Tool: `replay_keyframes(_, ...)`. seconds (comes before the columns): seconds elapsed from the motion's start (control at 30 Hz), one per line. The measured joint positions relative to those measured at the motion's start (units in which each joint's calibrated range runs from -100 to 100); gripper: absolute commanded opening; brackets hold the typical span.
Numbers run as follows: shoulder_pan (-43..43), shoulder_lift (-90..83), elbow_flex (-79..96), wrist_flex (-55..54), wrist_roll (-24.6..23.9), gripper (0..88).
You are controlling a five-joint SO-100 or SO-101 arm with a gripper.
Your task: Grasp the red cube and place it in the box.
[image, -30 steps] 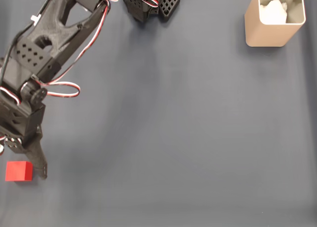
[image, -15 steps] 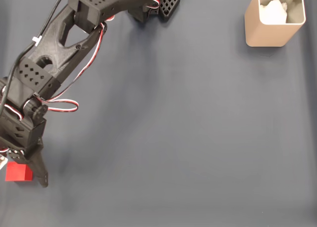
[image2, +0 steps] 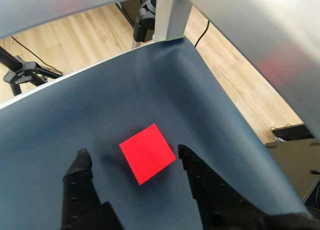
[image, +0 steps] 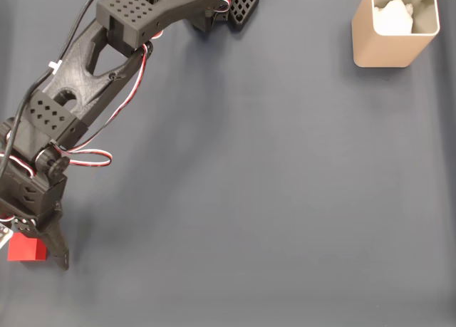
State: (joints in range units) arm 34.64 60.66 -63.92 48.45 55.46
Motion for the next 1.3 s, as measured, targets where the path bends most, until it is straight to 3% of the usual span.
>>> replay_keyframes(0.5,1.85,1.22,-0.72,-0.32,0.24,39.9)
replay_keyframes(0.77,1.63,1.22,-0.72,-0.32,0.24,29.0)
replay_keyframes(1.3,1.63,1.22,-0.72,-0.32,-0.59,23.2)
